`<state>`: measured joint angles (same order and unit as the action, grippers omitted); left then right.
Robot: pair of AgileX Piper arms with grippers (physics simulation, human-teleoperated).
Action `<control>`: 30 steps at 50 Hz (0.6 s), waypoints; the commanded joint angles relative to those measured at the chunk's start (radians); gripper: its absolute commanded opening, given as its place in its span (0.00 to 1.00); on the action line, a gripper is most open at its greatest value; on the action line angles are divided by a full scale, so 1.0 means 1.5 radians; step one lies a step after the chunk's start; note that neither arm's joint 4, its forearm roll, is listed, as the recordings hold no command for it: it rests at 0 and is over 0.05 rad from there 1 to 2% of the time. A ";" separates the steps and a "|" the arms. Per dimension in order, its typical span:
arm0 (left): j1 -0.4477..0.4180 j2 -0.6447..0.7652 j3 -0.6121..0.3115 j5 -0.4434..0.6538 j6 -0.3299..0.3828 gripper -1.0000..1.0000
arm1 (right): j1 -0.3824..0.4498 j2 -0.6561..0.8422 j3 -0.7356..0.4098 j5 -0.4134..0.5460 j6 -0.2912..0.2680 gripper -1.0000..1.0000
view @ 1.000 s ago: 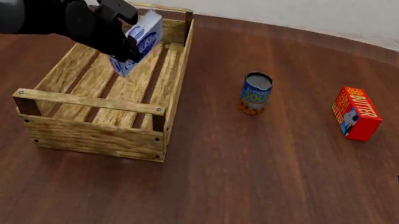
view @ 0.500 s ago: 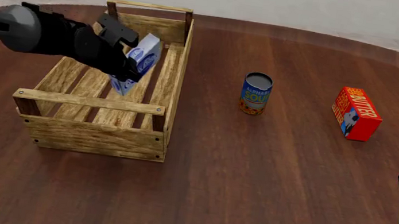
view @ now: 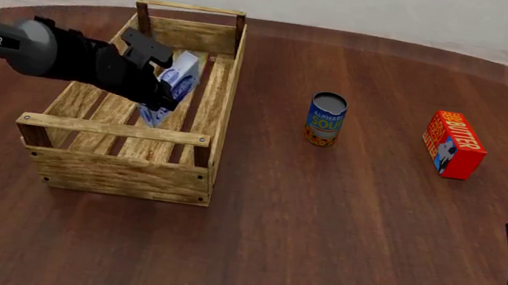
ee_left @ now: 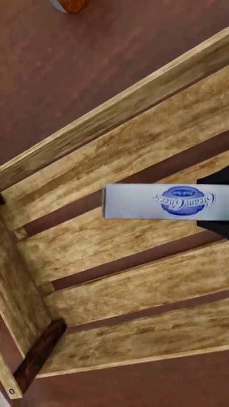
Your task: Pick up the cream cheese and put it in the tray.
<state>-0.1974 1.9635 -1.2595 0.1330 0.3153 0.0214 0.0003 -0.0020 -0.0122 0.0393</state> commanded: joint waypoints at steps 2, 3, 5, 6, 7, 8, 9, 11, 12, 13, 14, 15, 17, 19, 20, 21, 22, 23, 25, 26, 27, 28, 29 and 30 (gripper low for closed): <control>0.010 0.023 0.010 -0.018 0.013 1.00 | 0.001 0.000 0.000 0.001 0.000 1.00; 0.010 0.024 0.012 -0.020 0.014 1.00 | 0.001 0.000 0.000 0.002 0.000 1.00; 0.009 0.024 0.012 -0.021 0.014 1.00 | 0.001 0.000 -0.002 0.003 0.000 1.00; 0.009 0.024 0.012 -0.021 0.014 1.00 | 0.001 0.000 -0.002 0.003 0.000 1.00; 0.010 0.024 0.013 -0.022 0.015 1.00 | 0.001 0.000 -0.003 0.004 0.000 1.00; 0.010 0.023 0.016 -0.024 0.017 1.00 | 0.001 0.000 -0.003 0.004 0.000 1.00; 0.012 0.023 0.020 -0.028 0.026 1.00 | 0.001 0.000 -0.003 0.004 0.000 1.00; 0.020 0.029 0.015 -0.028 0.029 1.00 | 0.001 0.000 -0.005 0.006 0.000 1.00; 0.018 0.027 0.017 -0.028 0.029 1.00 | 0.001 0.000 -0.005 0.006 0.000 1.00; 0.015 0.028 0.018 -0.030 0.032 1.00 | 0.001 0.000 -0.004 0.006 0.000 1.00; 0.015 0.028 0.019 -0.030 0.032 1.00 | 0.001 0.000 -0.004 0.005 0.000 1.00; 0.018 0.029 0.016 -0.028 0.029 1.00 | 0.001 0.000 -0.004 0.005 0.000 1.00; 0.019 0.026 0.018 -0.028 0.031 1.00 | 0.001 0.000 -0.004 0.005 0.000 1.00; 0.020 0.025 0.019 -0.028 0.033 1.00 | 0.002 0.000 -0.003 0.004 0.000 1.00; 0.021 0.024 0.018 -0.027 0.032 1.00 | 0.002 0.000 -0.002 0.004 0.000 1.00; 0.021 0.022 0.018 -0.027 0.031 1.00 | 0.002 0.000 -0.002 0.003 0.000 1.00; 0.022 0.020 0.018 -0.026 0.030 1.00 | 0.002 0.000 -0.003 0.004 0.000 1.00; 0.023 0.018 0.019 -0.026 0.029 1.00 | 0.001 0.000 -0.003 0.004 0.000 1.00; 0.024 0.019 0.018 -0.028 0.031 1.00 | 0.001 0.000 -0.002 0.003 0.001 1.00; 0.025 0.017 0.019 -0.028 0.032 1.00 | 0.002 0.000 -0.002 0.004 0.000 1.00; 0.024 0.014 0.020 -0.028 0.031 1.00 | 0.002 0.000 -0.002 0.003 0.000 1.00; 0.024 0.014 0.021 -0.028 0.031 1.00 | 0.002 0.000 -0.002 0.003 0.000 1.00; 0.029 0.012 0.019 -0.028 0.031 1.00 | 0.002 0.000 -0.001 0.003 -0.001 1.00; 0.029 0.012 0.019 -0.028 0.031 1.00 | 0.002 0.000 -0.001 0.003 -0.001 1.00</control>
<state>-0.1657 1.9912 -1.2334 0.0943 0.3575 0.0237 0.0003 -0.0053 -0.0069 0.0392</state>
